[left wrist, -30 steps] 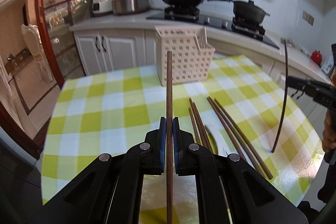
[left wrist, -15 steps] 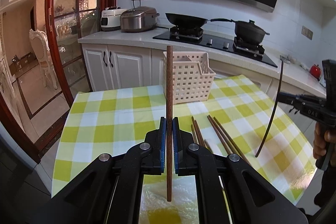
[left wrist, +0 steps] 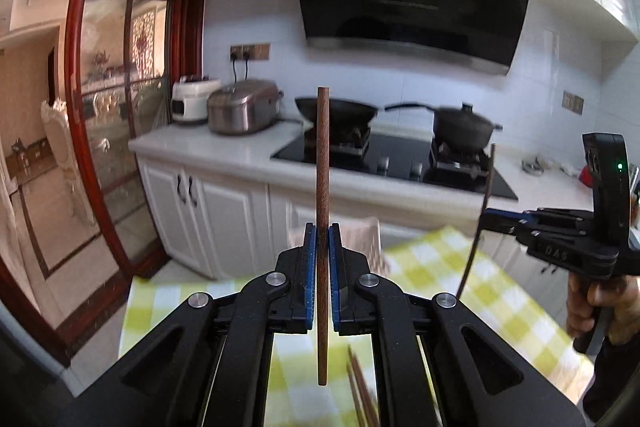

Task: Organize utensils
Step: 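Lower both chopsticks into the white caddy and open both tools, then move both open tools back over the remaining chopsticks, then close the left tool on another chopstick while the right tool grasps one too, then lift both chopsticks upright and carry them toward the white caddy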

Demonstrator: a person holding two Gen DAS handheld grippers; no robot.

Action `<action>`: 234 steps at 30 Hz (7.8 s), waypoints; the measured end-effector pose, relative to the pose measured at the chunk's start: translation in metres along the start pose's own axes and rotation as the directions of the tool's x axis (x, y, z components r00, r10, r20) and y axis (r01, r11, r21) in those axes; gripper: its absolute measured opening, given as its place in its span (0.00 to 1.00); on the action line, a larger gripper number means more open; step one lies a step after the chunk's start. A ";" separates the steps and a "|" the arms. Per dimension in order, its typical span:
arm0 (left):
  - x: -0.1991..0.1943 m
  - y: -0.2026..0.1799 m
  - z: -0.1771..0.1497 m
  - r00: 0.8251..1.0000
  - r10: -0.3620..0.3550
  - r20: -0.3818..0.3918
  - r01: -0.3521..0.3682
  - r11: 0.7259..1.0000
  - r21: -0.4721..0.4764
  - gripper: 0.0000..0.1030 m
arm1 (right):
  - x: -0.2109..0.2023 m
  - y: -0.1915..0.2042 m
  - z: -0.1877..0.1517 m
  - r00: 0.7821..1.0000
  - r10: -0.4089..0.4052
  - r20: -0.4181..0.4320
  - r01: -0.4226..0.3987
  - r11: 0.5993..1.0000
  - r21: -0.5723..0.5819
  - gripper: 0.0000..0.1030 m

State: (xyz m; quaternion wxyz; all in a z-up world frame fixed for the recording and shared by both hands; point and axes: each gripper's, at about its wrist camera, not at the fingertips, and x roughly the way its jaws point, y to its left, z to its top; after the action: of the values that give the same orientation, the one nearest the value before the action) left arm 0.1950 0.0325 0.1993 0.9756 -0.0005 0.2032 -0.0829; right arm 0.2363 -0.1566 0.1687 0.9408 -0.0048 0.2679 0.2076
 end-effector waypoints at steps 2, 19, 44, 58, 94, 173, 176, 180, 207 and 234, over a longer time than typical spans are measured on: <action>0.013 0.000 0.019 1.000 -0.005 0.022 0.005 1.000 -0.002 0.06 | 0.010 0.001 0.024 1.000 -0.006 0.024 0.006 1.000 -0.002 0.05; 0.133 0.017 0.049 0.998 0.024 0.058 -0.018 0.994 -0.107 0.06 | 0.135 -0.015 0.078 1.000 -0.005 0.006 0.005 0.998 0.061 0.05; 0.203 0.033 -0.016 0.987 0.029 -0.156 -0.054 0.986 -0.158 0.06 | 0.171 -0.017 0.025 0.973 0.002 -0.230 0.005 1.000 0.031 0.05; 0.202 0.046 -0.017 0.978 0.040 -0.205 -0.075 0.983 -0.166 0.45 | 0.173 -0.023 0.026 0.982 -0.084 -0.171 0.086 0.996 0.006 0.48; 0.129 -0.027 -0.230 0.852 -0.166 -0.496 0.143 0.986 -0.085 0.22 | 0.109 -0.023 -0.189 0.952 -0.013 -0.305 0.051 0.992 0.119 0.68; 0.121 0.028 -0.227 0.844 0.120 -0.523 -0.111 0.993 0.048 0.08 | 0.124 0.015 -0.203 0.940 -0.029 -0.339 0.011 0.998 -0.056 0.34; 0.120 0.037 -0.227 0.846 0.118 -0.520 -0.120 0.992 0.031 0.05 | 0.123 0.012 -0.202 0.938 -0.016 -0.345 0.009 1.000 -0.022 0.34; 0.119 0.040 -0.227 0.844 0.111 -0.525 -0.116 0.993 0.024 0.06 | 0.121 0.008 -0.203 0.936 -0.025 -0.352 0.027 1.000 0.002 0.34; 0.070 0.028 -0.203 0.916 0.042 -0.399 -0.059 0.998 -0.029 0.06 | 0.078 0.017 -0.184 0.962 -0.065 -0.264 0.072 0.997 0.018 0.06; -0.016 0.028 -0.157 0.971 0.073 -0.226 -0.081 0.996 -0.027 0.06 | -0.002 0.022 -0.154 0.990 -0.074 -0.123 0.075 0.997 0.001 0.06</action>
State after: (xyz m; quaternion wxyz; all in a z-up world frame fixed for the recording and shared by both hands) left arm 0.1230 0.0677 0.0604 0.9487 -0.0009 0.3135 -0.0409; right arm 0.1483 -0.1556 0.0399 0.9297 -0.0247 0.3254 0.1707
